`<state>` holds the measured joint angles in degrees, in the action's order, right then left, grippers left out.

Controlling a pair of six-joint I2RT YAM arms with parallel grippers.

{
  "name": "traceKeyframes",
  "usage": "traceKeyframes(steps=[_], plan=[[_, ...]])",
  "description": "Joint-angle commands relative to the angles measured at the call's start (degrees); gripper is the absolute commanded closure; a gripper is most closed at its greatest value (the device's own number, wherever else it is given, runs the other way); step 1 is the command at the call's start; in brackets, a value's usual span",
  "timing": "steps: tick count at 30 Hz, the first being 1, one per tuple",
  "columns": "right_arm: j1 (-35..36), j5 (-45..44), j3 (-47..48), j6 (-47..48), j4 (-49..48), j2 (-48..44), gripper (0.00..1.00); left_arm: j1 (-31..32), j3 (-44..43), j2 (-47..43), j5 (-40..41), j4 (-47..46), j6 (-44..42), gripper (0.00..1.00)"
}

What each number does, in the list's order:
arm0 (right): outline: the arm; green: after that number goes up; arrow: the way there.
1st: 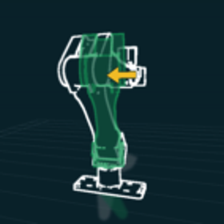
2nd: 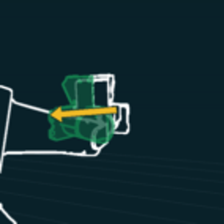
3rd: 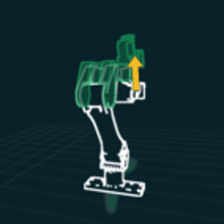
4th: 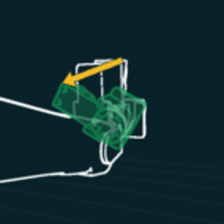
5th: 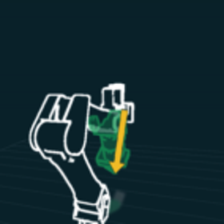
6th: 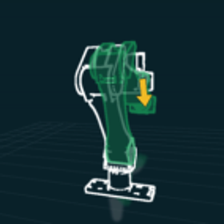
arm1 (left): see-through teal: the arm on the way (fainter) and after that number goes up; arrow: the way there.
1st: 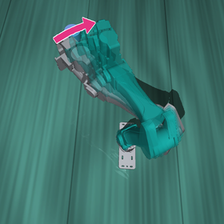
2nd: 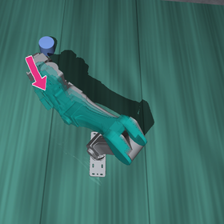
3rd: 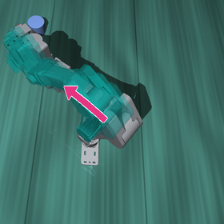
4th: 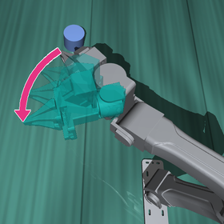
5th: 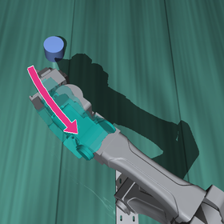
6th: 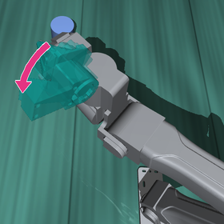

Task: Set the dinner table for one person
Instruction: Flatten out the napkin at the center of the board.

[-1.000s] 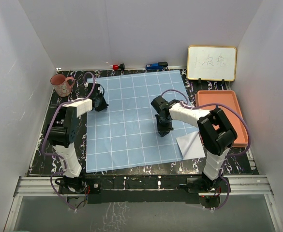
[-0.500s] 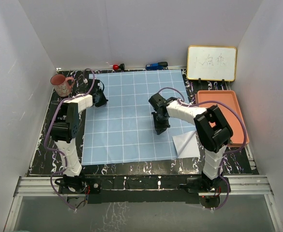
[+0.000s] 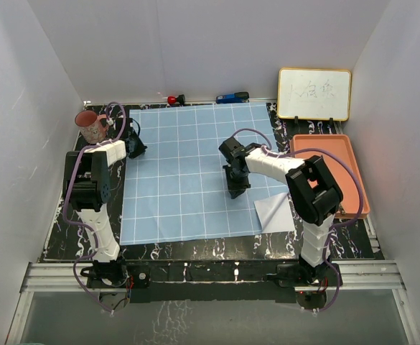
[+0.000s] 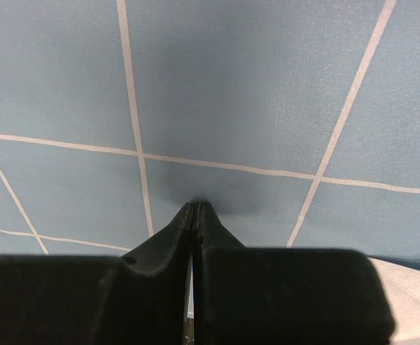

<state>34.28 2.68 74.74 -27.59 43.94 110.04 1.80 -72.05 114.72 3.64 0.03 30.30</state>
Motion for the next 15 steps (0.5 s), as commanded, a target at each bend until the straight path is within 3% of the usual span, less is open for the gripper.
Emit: traceKeyframes(steps=[1,15], plan=[[0.43,-1.91,-1.92,-0.03,-5.64,3.67,1.0,-1.63,3.1,1.13,3.89,6.59,-1.02,1.0],[0.43,-10.08,-11.14,-3.34,6.35,-1.4,1.0,-1.67,5.05,0.74,3.73,4.81,-0.82,1.0]])
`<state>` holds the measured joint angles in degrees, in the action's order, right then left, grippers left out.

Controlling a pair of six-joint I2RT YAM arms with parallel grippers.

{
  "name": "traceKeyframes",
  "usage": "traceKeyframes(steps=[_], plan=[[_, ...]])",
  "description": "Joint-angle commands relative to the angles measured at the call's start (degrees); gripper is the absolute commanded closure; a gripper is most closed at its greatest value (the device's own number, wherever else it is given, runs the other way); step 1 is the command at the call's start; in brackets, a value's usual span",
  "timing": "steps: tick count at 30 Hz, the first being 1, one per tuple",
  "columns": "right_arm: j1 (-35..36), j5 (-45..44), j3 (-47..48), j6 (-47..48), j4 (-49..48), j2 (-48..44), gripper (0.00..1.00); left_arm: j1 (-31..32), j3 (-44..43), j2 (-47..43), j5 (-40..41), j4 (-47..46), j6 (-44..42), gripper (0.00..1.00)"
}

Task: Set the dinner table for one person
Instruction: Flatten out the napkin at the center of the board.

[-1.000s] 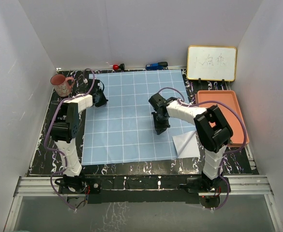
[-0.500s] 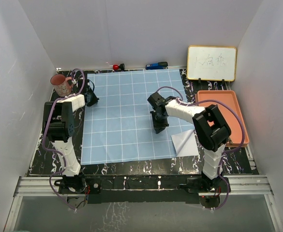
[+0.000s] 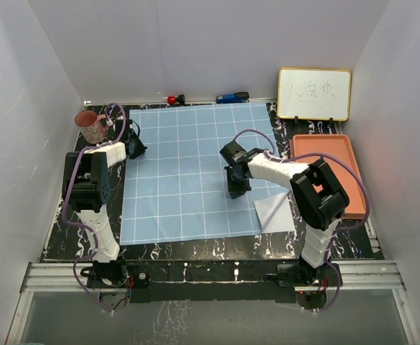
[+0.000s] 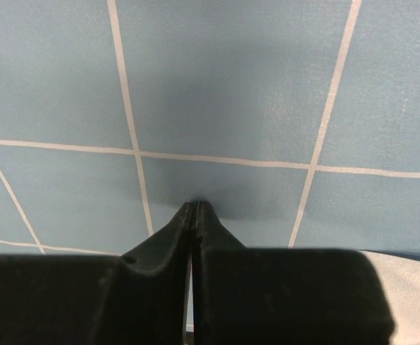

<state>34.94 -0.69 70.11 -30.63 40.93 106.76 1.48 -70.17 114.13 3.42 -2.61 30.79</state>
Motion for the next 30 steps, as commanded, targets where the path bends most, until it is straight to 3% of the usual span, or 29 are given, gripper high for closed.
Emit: traceKeyframes(steps=[1,19,30], plan=[[-0.23,-7.41,-7.22,-0.58,10.0,1.61,1.0,-1.43,3.2,1.2,3.85,7.49,-1.34,1.0],[-1.27,-27.5,-9.89,-8.9,30.18,-1.46,1.0,-3.85,6.1,-1.85,2.12,7.01,-1.51,1.0],[-1.35,-27.38,-7.69,-12.58,37.03,-6.61,1.0,-4.8,6.79,-3.4,2.08,7.01,-1.87,1.0]])
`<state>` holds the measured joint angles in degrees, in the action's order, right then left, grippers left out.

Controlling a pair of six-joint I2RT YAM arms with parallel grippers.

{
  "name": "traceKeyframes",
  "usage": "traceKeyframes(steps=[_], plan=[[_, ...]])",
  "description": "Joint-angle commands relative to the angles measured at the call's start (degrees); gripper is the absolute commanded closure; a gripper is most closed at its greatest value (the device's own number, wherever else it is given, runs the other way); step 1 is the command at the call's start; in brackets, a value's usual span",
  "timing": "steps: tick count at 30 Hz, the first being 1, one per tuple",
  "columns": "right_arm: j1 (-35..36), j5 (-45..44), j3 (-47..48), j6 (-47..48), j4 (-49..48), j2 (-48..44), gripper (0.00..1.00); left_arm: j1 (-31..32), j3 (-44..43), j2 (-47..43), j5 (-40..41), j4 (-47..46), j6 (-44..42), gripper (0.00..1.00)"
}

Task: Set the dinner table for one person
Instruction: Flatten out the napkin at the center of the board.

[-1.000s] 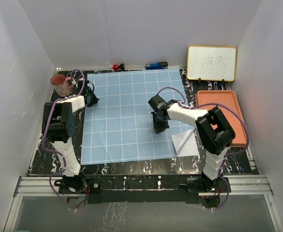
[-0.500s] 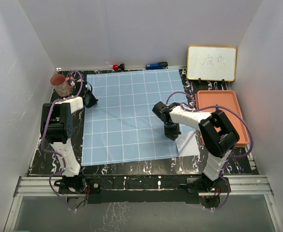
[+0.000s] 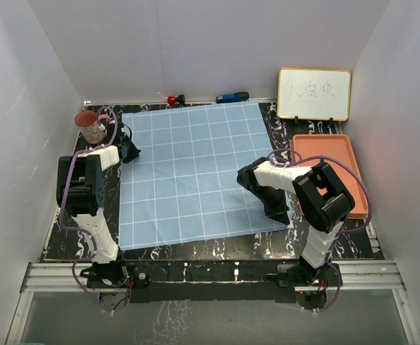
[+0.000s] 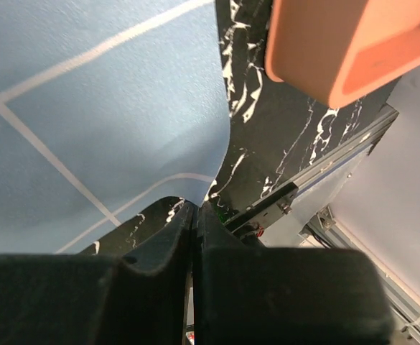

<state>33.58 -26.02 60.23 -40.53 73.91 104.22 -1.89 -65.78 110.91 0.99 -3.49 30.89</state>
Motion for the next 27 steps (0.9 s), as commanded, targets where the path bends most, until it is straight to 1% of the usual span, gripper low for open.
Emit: traceKeyframes(steps=[1,4,8,14,16,18,20,24,27], plan=[[0.05,-2.02,2.43,-2.94,4.05,-4.11,1.0,-1.4,2.29,-0.22,4.25,7.88,-1.98,1.0],[0.05,-2.18,4.27,-3.38,3.93,-5.96,0.99,-1.42,1.7,0.04,4.0,8.07,-2.19,1.0],[0.16,-1.04,8.13,-1.72,2.42,-5.96,0.95,-1.42,1.1,0.39,3.75,8.0,-2.68,1.0],[1.37,1.89,17.34,0.78,0.72,-7.23,0.95,-1.45,0.93,0.46,3.56,7.55,-2.9,1.0],[1.57,2.26,19.42,1.86,-1.55,-7.67,0.95,-1.37,0.75,0.56,2.9,7.44,-2.81,1.0],[1.57,1.81,19.21,3.3,-5.22,-7.55,1.0,-1.42,0.61,0.58,2.25,7.49,-2.69,1.0],[1.54,2.71,17.69,5.91,-10.55,-6.84,1.0,-1.4,0.49,0.37,1.98,7.61,-2.68,1.0],[1.54,7.2,13.28,9.66,-26.94,-6.99,1.0,-1.43,0.4,-0.45,2.84,8.3,-2.83,1.0],[1.56,6.51,13.06,11.44,-34.63,-7.02,1.0,-1.43,0.13,-1.16,3.37,9.12,-2.86,1.0]])
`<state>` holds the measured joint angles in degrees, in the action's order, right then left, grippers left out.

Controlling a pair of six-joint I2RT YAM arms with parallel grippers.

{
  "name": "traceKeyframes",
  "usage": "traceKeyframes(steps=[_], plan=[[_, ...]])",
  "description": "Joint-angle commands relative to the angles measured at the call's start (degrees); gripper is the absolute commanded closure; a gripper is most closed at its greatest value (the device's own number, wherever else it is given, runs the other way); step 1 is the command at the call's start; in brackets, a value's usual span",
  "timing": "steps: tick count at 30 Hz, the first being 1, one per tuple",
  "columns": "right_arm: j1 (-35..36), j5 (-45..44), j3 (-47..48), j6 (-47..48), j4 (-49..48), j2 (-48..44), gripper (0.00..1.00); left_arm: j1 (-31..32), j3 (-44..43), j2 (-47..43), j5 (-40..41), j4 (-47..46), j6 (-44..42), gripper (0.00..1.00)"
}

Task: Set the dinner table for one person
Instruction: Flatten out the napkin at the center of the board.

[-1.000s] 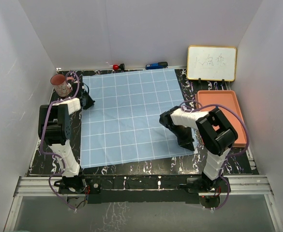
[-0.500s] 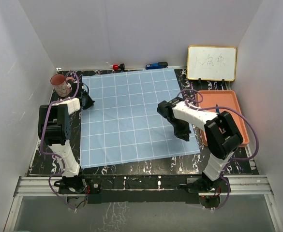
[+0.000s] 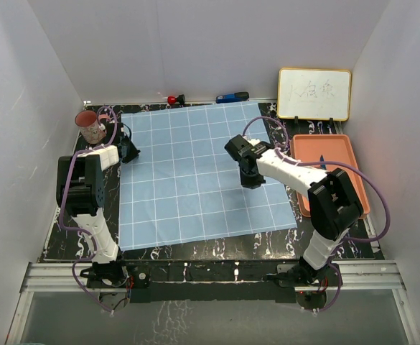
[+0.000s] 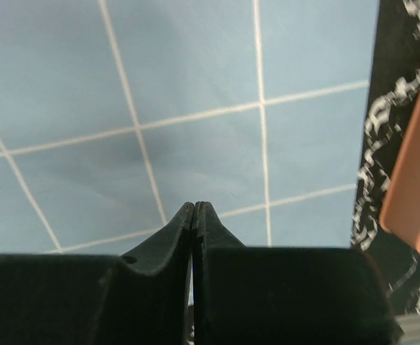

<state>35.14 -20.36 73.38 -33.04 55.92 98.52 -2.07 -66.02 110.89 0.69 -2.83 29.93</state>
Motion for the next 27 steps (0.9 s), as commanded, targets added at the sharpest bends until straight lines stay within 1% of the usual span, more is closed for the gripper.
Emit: traceKeyframes(steps=[1,7,12,13,19,27], plan=[[0.01,0.62,0.09,4.72,-18.68,-1.25,1.0,-1.23,0.42,-1.53,3.78,8.53,-1.78,1.0],[-0.35,1.28,-0.49,8.06,-24.21,0.64,1.0,-1.19,0.09,-2.27,3.84,9.12,-1.41,1.0],[-0.81,4.22,-3.26,8.27,-28.43,0.88,1.0,-1.1,-0.4,-2.4,4.06,9.69,-1.2,1.0],[-0.86,4.27,-3.76,8.36,-28.9,2.51,1.0,-1.1,-0.5,-2.41,4.05,9.76,-1.19,1.0],[-1.05,4.14,-4.21,9.46,-30.07,5.6,1.0,-0.95,-0.9,-2.15,4.2,9.77,-1.1,1.0],[-1.12,4.61,-5.71,9.19,-30.77,7.09,1.0,-0.49,-2.0,-0.37,4.07,8.97,-1.52,1.0]])
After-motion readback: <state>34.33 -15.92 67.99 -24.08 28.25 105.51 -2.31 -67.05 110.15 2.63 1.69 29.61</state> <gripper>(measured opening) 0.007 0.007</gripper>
